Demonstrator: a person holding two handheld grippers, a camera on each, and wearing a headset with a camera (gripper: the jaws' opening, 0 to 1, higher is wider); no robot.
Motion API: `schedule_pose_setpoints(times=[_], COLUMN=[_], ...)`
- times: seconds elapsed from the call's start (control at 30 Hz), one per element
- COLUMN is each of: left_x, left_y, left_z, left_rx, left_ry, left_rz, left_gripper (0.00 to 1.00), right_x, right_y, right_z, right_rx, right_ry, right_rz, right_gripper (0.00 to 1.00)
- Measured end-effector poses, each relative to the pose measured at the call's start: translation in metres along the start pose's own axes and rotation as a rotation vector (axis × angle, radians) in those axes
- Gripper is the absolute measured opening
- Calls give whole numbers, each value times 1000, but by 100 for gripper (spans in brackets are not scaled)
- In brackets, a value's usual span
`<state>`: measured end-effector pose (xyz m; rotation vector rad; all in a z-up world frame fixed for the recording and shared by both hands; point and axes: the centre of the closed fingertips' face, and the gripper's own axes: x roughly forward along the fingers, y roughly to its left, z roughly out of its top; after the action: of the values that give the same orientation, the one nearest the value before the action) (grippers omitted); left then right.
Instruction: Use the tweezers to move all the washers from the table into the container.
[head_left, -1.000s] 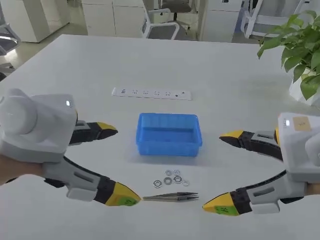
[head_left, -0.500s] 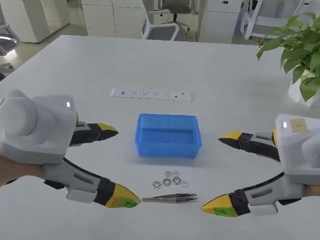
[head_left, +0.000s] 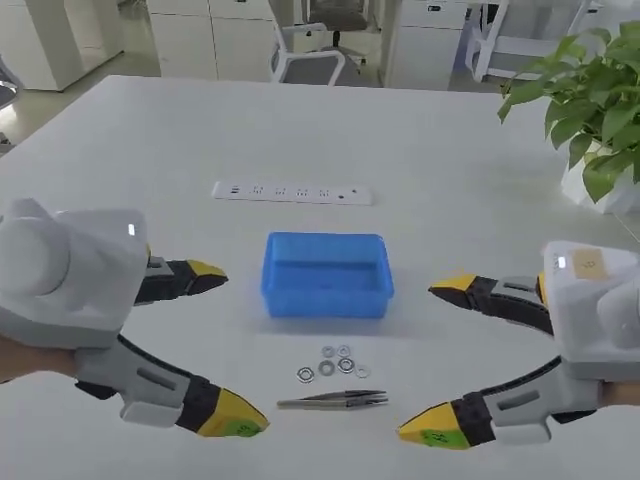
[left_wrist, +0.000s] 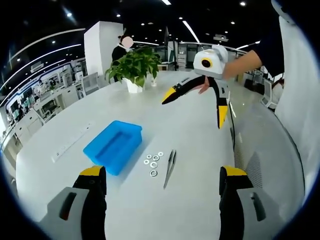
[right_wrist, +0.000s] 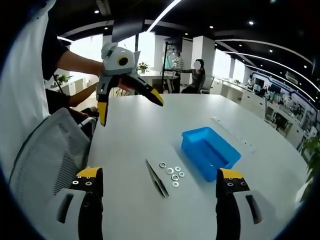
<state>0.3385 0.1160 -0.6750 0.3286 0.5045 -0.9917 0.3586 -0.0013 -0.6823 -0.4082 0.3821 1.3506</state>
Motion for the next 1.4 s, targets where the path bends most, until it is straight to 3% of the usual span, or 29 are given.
schedule_pose_setpoints(times=[0.3, 0.83, 1.4], left_x=[2, -7, 3], left_y=[3, 9, 9], left_z=[5, 1, -5], left_rx=[-15, -25, -35], left_ry=[-9, -9, -2], left_rz=[13, 45, 46], left_gripper=[99, 99, 99], right_x=[-5, 2, 0], right_y=[-11, -4, -6], right_z=[5, 4, -1], right_rx=[16, -13, -14], right_ry=[-24, 0, 15], right_rz=[-27, 5, 11], right_gripper=[95, 96, 96])
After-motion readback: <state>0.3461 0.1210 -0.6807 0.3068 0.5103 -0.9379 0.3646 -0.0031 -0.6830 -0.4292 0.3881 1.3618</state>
